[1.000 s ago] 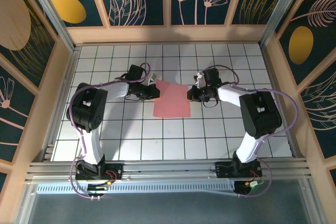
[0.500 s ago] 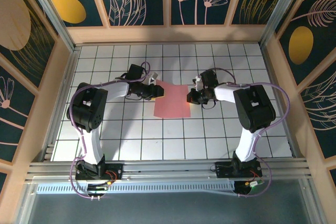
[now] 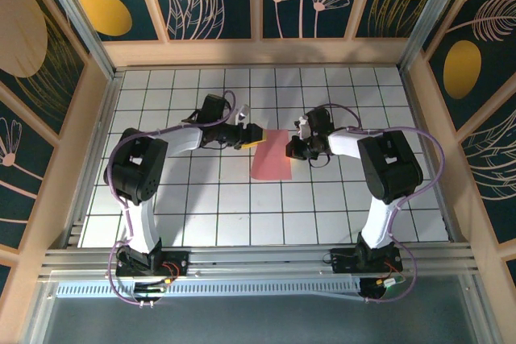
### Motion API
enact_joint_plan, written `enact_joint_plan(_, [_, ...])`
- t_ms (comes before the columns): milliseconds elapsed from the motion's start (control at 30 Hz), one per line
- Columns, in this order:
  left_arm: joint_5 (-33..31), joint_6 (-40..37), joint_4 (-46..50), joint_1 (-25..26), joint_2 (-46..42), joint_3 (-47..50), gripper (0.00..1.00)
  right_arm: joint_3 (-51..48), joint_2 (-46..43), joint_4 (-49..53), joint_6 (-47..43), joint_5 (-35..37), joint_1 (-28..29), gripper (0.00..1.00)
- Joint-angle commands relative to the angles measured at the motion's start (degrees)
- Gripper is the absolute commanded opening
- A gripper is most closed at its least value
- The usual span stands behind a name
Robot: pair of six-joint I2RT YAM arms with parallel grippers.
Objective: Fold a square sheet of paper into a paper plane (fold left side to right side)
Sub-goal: First fold in half a square sheet of paper at the center of the table.
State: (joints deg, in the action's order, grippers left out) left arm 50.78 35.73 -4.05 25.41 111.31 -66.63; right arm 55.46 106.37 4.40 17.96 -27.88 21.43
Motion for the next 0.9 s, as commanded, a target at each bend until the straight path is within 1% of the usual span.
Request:
enact_joint_plan(0, [2.0,2.4,-3.8,1.0,2.7,-2.2,0.64,-1.4,1.5,0.3,-0.6,2.0,0.8,0.0])
enact_joint_plan(133, [1.0,3.1,-4.6,1.6,4.4,-3.2,0.64,-2.6,0.4,-1.7,0.4,0.8,0.8,0.0])
enact_joint_plan(233, [-0.7,3.5,-4.5,1.9,5.7,-3.8,0.61,-3.1,-0.1,-3.0,1.1,-0.5,0.8,0.0])
enact_joint_plan(400, [-3.1,4.1,-4.6,2.5,7.3,-4.1,0.47,-2.8,-1.1,-3.9,1.9,-2.1,0.8,0.0])
enact_joint_plan(633, [-6.1,4.0,-3.2,2.8,7.8,-4.2,0.19,-3.8,-6.9,-6.3,3.4,-2.1,-0.6,0.0])
enact_joint_plan(733, [-6.6,4.0,-3.0,3.0,7.6,-4.1,0.1,-5.1,-9.8,-7.6,4.2,-3.2,-2.3,0.11])
enact_joint_plan(867, [-7.3,4.1,-3.0,3.2,7.3,-4.0,0.06,-7.0,-12.7,-9.7,5.7,-6.8,-4.5,0.26])
